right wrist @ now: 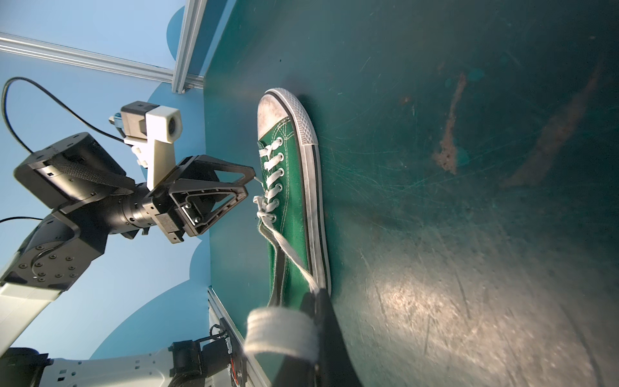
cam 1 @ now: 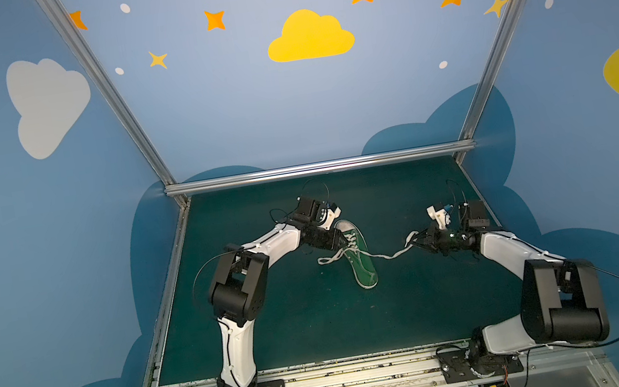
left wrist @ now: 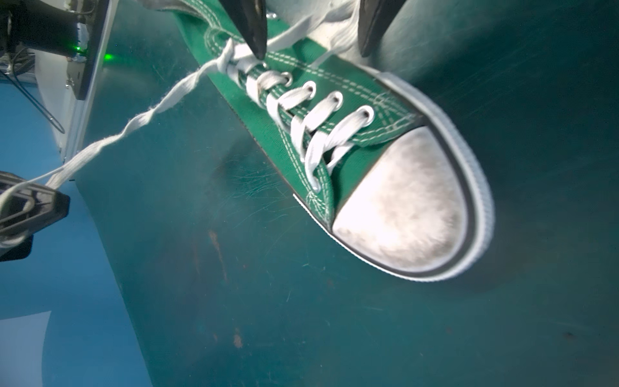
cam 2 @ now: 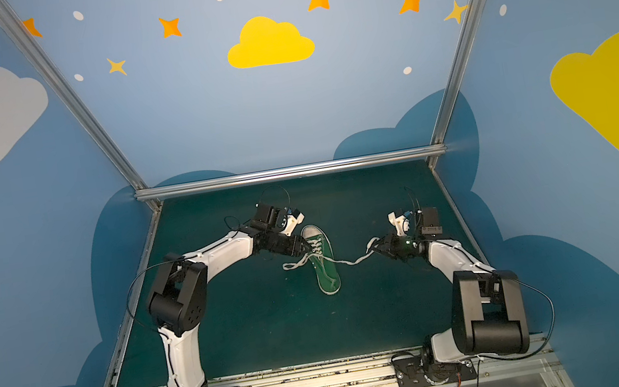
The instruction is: Tie the shoes
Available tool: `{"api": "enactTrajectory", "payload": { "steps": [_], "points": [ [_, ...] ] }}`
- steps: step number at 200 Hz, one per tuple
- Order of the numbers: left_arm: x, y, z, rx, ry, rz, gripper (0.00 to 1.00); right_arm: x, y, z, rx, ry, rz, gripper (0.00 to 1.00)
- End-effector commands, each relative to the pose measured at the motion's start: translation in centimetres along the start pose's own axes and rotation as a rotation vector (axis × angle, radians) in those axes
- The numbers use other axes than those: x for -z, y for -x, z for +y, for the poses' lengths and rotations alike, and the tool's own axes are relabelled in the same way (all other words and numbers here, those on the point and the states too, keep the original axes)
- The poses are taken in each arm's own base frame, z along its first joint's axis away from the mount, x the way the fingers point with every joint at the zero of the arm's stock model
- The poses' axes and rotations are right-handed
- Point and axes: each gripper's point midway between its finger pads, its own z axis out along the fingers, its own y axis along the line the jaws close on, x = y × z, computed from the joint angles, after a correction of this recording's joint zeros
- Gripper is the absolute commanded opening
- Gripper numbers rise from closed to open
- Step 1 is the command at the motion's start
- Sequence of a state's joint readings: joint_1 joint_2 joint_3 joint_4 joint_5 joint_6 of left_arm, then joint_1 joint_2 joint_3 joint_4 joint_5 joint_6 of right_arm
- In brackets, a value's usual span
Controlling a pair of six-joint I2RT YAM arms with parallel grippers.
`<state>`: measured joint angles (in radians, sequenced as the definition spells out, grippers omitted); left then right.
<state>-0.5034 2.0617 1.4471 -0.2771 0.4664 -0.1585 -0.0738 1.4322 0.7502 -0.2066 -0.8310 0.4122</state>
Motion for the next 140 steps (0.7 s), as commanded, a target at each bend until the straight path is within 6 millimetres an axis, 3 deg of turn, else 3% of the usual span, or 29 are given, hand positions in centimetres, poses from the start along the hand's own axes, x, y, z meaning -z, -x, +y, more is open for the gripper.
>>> {"api": "enactTrajectory", "payload": {
  "steps": [1,57,96,140],
  "points": [
    [-0.43,0.67,0.29,0.022,0.019,-0.01,0.43,-0.05,0.42,0.53,0.006,0.009,0.006,0.0],
    [-0.75,1.02,0.87,0.043,0.046,-0.024,0.31,-0.15,0.57,0.65,0.007,0.016,0.011,0.0],
    [-1.01,0.83,0.9,0.047,0.044,-0.011,0.29,-0.22,0.51,0.56,0.006,0.015,0.014,0.0],
    [-0.97,0.75,0.82,0.049,0.042,-0.005,0.14,-0.23,0.53,0.6,0.002,0.017,0.016,0.0]
  ]
}}
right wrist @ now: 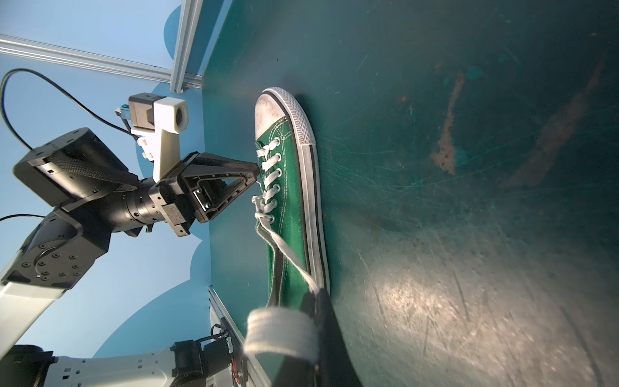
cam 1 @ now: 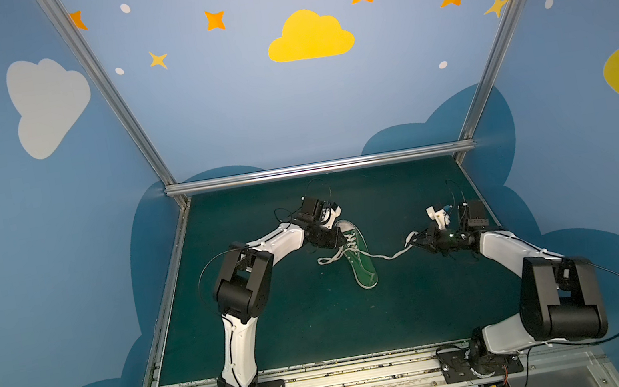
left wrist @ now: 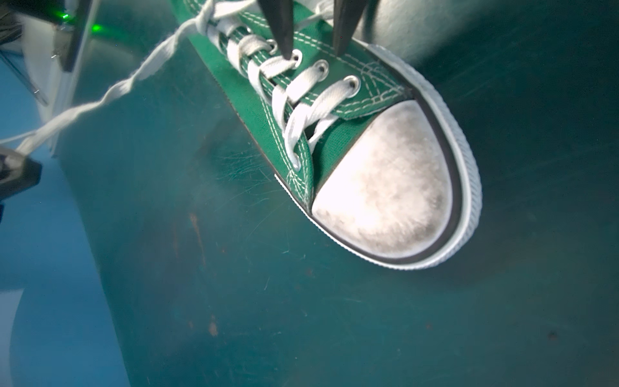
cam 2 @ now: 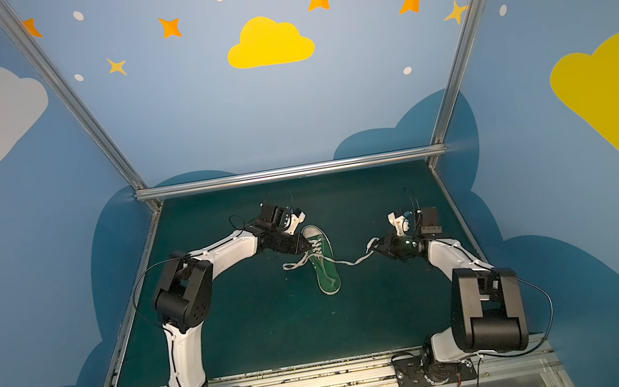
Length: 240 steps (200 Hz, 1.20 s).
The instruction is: Tie the shoes
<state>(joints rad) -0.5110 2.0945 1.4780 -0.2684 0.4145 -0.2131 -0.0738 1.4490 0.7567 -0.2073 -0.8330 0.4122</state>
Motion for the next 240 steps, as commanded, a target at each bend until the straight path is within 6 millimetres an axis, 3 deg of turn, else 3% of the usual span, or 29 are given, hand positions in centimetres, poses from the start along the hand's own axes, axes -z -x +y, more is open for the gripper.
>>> {"api": "enactTrajectory", "payload": {
  "steps": [1,47,94,119,149,173,191,240],
  "points": [
    [-0.1,0.2,0.0,0.003,-0.003,0.006,0.14,0.0,0.5,0.8,0.011,0.018,0.009,0.0],
    [0.3,0.1,0.0,-0.005,0.01,0.006,0.04,0.0,0.4,0.7,0.011,0.016,0.01,0.0],
    [2.0,0.9,0.6,0.002,0.051,-0.036,0.03,0.1,0.4,0.9,0.013,0.016,0.008,0.0],
    [5.1,1.6,2.1,0.015,0.127,-0.11,0.03,0.1,0.4,0.9,0.018,0.016,0.009,0.0],
    [10.6,1.5,5.4,0.07,0.272,-0.206,0.03,0.2,0.4,0.9,0.018,0.012,0.011,0.0],
    [14.5,-0.3,7.7,0.125,0.374,-0.232,0.03,0.1,0.3,0.7,0.017,0.01,0.011,0.0],
    [16.1,-2.2,8.9,0.162,0.421,-0.22,0.03,0.1,0.6,0.8,0.018,0.011,0.009,0.0],
    [16.3,-7.2,10.5,0.289,0.435,-0.166,0.03,0.1,1.4,1.5,0.028,0.017,0.009,0.0]
  ]
}}
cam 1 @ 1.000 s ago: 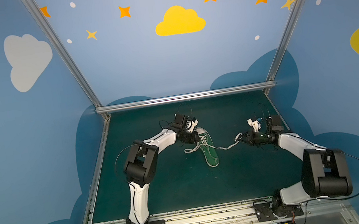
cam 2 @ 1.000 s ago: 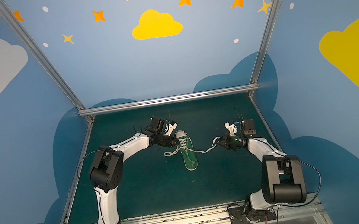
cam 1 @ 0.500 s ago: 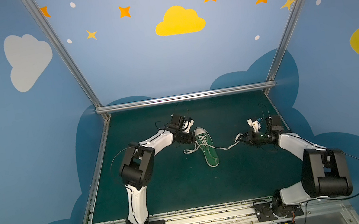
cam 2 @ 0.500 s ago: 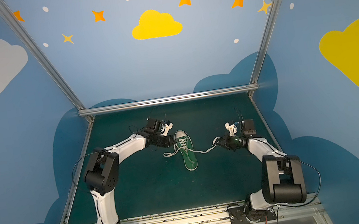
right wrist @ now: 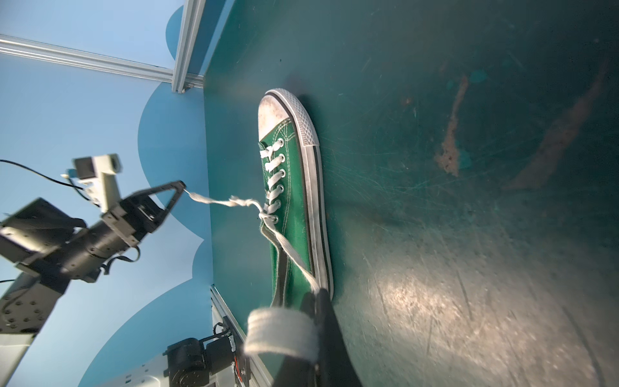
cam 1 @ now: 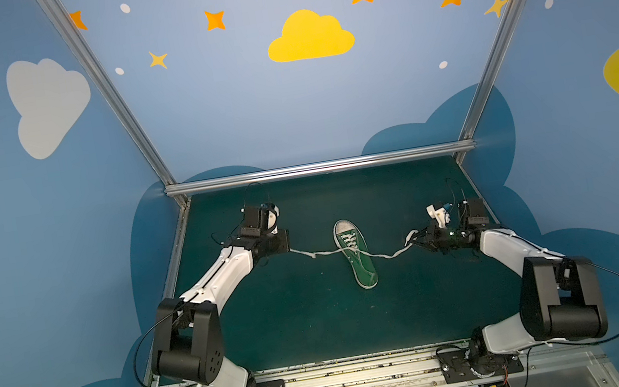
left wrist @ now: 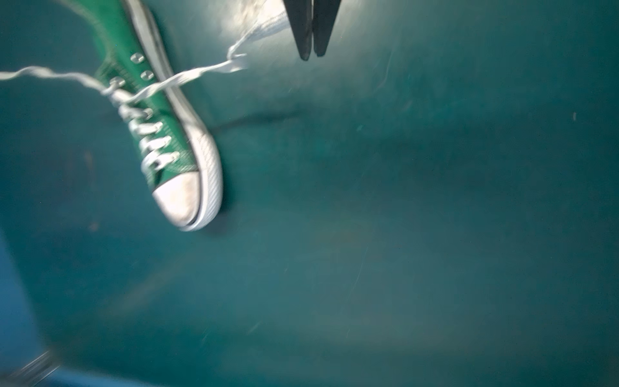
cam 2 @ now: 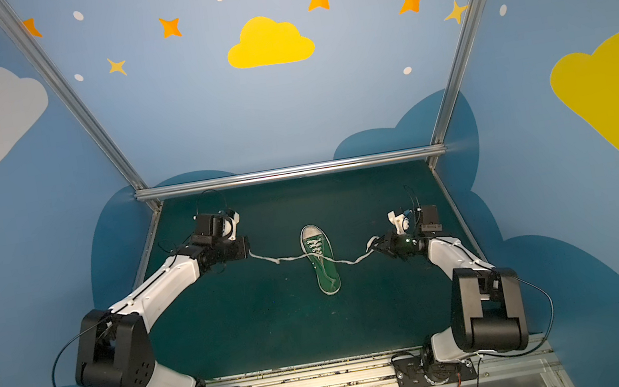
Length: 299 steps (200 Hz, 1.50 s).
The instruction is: Tie the shoes
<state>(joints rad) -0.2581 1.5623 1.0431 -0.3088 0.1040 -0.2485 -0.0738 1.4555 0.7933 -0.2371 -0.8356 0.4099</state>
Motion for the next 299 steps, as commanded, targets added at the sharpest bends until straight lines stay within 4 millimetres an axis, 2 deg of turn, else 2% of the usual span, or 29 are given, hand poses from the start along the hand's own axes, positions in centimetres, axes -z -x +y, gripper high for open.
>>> {"api": "enactTrajectory", "payload": {
  "steps": [1,25,48,68,92,122,134,147,174,189,206,239,270,299],
  "points": [
    [-0.1,-2.8,1.3,0.063,0.029,0.068,0.03,-0.1,0.8,0.9,0.027,0.015,0.009,0.0],
    [-0.6,-4.6,1.4,0.112,0.014,0.092,0.03,-0.4,0.9,1.3,0.04,0.014,0.019,0.0],
    [-0.5,-5.9,3.8,0.175,0.08,0.087,0.03,-0.5,1.1,1.2,0.036,0.005,0.021,0.0],
    [0.1,-6.0,5.8,0.224,0.11,0.071,0.03,-0.5,1.0,1.2,0.038,0.0,0.024,0.0],
    [0.6,-5.7,6.5,0.223,0.121,0.064,0.03,-0.6,0.9,1.1,0.036,-0.002,0.03,0.0],
    [0.4,-6.6,7.4,0.25,0.137,0.089,0.03,-0.8,0.9,0.9,0.031,-0.003,0.031,0.0],
    [0.3,-6.6,7.2,0.247,0.118,0.086,0.03,-0.8,0.9,1.1,0.034,0.004,0.032,0.0],
    [0.1,-6.4,5.9,0.235,0.042,0.084,0.06,-0.9,0.8,1.4,0.043,0.012,0.039,0.0],
    [-0.4,-6.1,3.4,0.26,-0.086,0.088,0.29,-1.5,0.8,2.3,0.066,0.019,0.069,0.0],
    [-0.2,-5.9,3.1,0.265,-0.096,0.073,0.43,-1.9,1.0,2.8,0.078,0.025,0.085,0.0],
    [0.3,-5.8,3.4,0.262,-0.076,0.052,0.54,-2.4,1.2,3.4,0.11,0.014,0.109,0.0],
    [1.0,-5.9,3.4,0.24,-0.069,0.034,0.56,-4.5,2.0,4.9,0.193,-0.004,0.166,0.0],
    [1.2,-6.4,2.9,0.233,-0.089,0.038,0.56,-7.9,2.6,8.2,0.285,0.032,0.242,0.0],
    [1.6,-6.6,2.6,0.231,-0.096,0.031,0.57,-11.5,1.9,11.4,0.323,0.066,0.336,0.0]
  ]
}}
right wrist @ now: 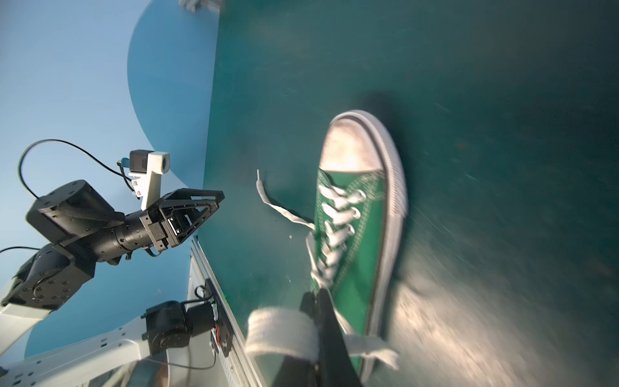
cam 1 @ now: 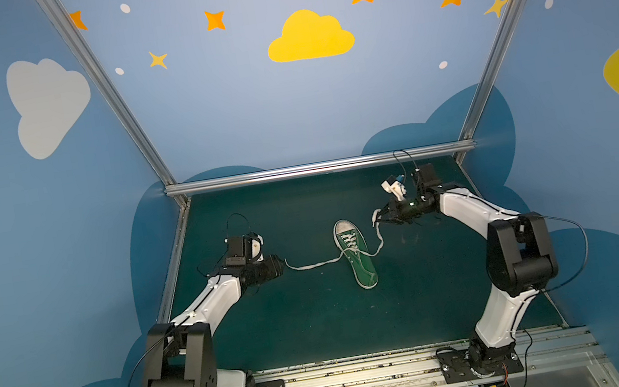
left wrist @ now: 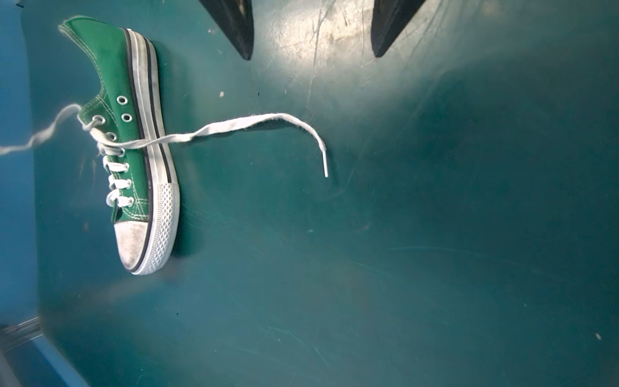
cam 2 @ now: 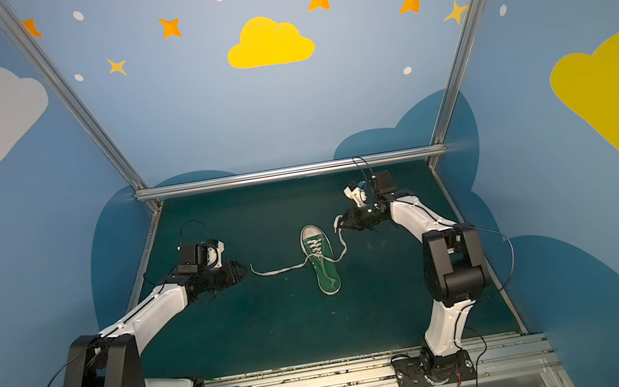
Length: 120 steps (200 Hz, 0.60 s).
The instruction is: Tie the shoes
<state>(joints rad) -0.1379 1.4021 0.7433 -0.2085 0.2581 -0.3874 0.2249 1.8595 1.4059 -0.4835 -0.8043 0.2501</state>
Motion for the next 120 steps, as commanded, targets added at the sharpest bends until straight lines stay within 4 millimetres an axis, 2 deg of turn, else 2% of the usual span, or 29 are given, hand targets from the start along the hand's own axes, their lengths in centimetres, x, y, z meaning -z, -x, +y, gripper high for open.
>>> {"api": "enactTrajectory", "payload": {
  "steps": [1,31,58,84,120],
  "points": [
    [0.5,-0.3,-0.6,-0.012,-0.023,-0.005,0.57,-2.4,-0.4,2.3,0.028,0.024,0.089,0.0],
    [0.7,-0.3,-0.6,-0.015,-0.023,-0.006,0.58,-6.1,-0.9,5.0,0.051,0.062,0.145,0.0],
    [0.5,-0.1,-0.9,-0.019,-0.037,0.003,0.57,-8.9,-1.8,6.5,0.053,0.075,0.181,0.0],
    [0.2,-0.1,-1.2,-0.017,-0.053,0.014,0.57,-11.2,-2.4,6.6,0.044,0.071,0.215,0.0],
    [0.1,-0.2,-1.3,-0.013,-0.059,0.02,0.58,-13.6,-2.8,5.2,0.022,0.047,0.24,0.0]
  ]
}}
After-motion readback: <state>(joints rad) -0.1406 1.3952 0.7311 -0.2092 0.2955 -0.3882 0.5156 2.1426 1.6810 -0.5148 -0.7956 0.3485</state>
